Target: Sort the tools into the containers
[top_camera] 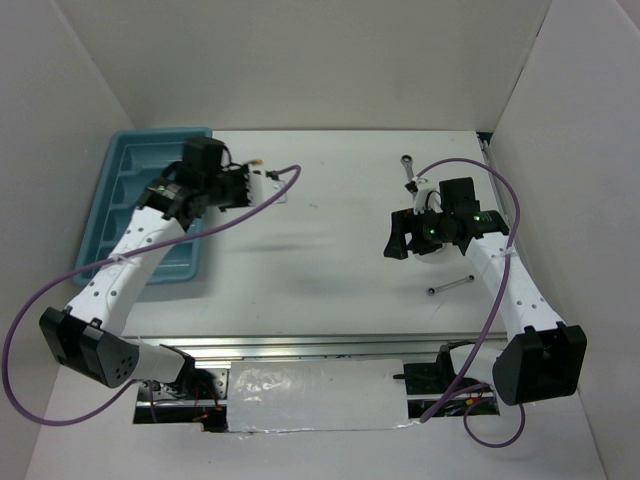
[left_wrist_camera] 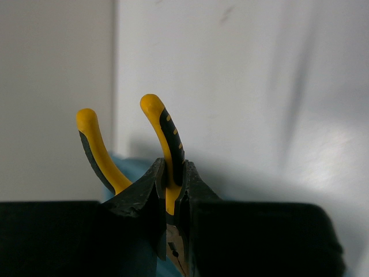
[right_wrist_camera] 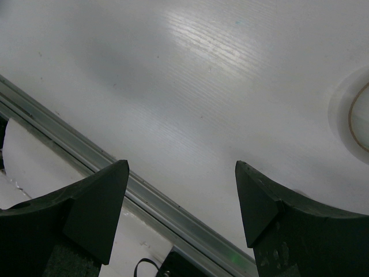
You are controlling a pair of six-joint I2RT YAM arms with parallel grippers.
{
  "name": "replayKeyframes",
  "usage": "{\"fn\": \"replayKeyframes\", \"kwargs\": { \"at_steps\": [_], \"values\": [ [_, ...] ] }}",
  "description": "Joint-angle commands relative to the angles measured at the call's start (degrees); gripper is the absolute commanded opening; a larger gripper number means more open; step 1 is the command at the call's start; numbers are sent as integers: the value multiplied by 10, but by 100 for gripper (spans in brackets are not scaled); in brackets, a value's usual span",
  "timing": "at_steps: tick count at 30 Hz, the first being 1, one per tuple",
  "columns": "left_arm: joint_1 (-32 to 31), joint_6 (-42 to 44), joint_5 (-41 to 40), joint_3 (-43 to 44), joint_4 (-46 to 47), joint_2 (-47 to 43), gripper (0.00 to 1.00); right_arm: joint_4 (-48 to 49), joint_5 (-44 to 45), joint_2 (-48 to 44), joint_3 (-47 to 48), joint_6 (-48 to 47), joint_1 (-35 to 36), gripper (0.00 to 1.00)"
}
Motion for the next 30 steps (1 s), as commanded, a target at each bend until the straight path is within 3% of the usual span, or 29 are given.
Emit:
{"fn": "replayKeyframes", "kwargs": {
  "at_steps": [1,5,9,11,14,16,20,27,30],
  "values": [
    [86,228,30,39,-42,3,0,-2,-8,8,25,-7,6,82],
    [259,323,103,146,-73,102,0,4,-7,17,21,-5,7,82],
    [349,401,173,280,-74,244,0,0,-3,22,22,-6,6,82],
    [388,440,222,289,-17,288,0,4,-2,23,18,-4,5,82],
    [408,465,238,294,62,339,0,5,1,25,13,-4,6,82],
    [408,476,232,312,66,369,0,5,4,26,10,-4,3,82],
    [401,442,214,340,141,432,0,5,3,35,11,-5,1,82],
    [397,459,195,364,174,498,0,5,4,47,7,-6,0,82],
    [395,431,192,394,172,527,8,0,1,54,11,-6,-2,82]
  ]
}}
